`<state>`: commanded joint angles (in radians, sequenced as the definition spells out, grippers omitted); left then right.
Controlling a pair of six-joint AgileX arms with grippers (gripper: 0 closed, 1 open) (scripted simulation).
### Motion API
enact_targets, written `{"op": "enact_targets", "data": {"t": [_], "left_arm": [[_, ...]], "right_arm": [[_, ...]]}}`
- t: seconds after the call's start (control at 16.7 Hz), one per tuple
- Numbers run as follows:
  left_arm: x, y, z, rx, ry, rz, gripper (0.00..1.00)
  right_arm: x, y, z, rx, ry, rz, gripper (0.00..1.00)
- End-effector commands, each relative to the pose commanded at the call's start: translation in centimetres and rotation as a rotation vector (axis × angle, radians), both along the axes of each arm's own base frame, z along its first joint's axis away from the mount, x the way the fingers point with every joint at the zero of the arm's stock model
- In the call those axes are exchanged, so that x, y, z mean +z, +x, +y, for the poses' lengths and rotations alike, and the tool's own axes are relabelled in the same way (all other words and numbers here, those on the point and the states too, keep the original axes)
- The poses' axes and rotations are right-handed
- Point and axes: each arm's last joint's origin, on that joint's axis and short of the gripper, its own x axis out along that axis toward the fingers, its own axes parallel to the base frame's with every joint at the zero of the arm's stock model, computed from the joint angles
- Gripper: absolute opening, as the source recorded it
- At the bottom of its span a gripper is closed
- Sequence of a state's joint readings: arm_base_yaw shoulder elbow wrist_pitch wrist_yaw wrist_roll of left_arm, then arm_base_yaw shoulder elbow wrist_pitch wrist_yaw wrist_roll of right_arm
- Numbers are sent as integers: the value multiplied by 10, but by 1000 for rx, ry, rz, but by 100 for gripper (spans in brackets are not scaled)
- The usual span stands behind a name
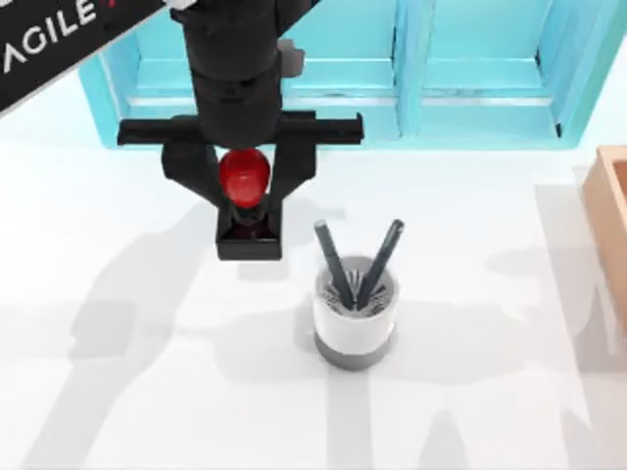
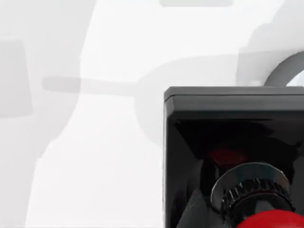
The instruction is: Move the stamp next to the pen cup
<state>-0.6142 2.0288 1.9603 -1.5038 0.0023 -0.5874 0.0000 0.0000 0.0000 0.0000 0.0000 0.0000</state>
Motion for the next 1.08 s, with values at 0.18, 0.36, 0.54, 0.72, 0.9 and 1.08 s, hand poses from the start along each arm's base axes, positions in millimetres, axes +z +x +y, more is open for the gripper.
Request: {"op": "enact_targets", "data": {"t": [0.18, 0.36, 0.54, 0.72, 0.9, 1.08], "left_arm": [[-3, 0, -1, 0, -1, -2, 0], [-3, 0, -1, 0, -1, -2, 15], [-3, 0, -1, 0, -1, -2, 38], [-3, 0, -1, 0, -1, -2, 60], [-3, 0, -1, 0, -1, -2, 83], [-3, 0, -1, 0, -1, -2, 100]], "right_arm": [[0, 0, 0, 0, 0, 0, 100], [0, 0, 0, 0, 0, 0, 100], [0, 0, 0, 0, 0, 0, 100], [0, 0, 0, 0, 0, 0, 100], [0, 0, 0, 0, 0, 0, 100], [0, 0, 0, 0, 0, 0, 100]]}}
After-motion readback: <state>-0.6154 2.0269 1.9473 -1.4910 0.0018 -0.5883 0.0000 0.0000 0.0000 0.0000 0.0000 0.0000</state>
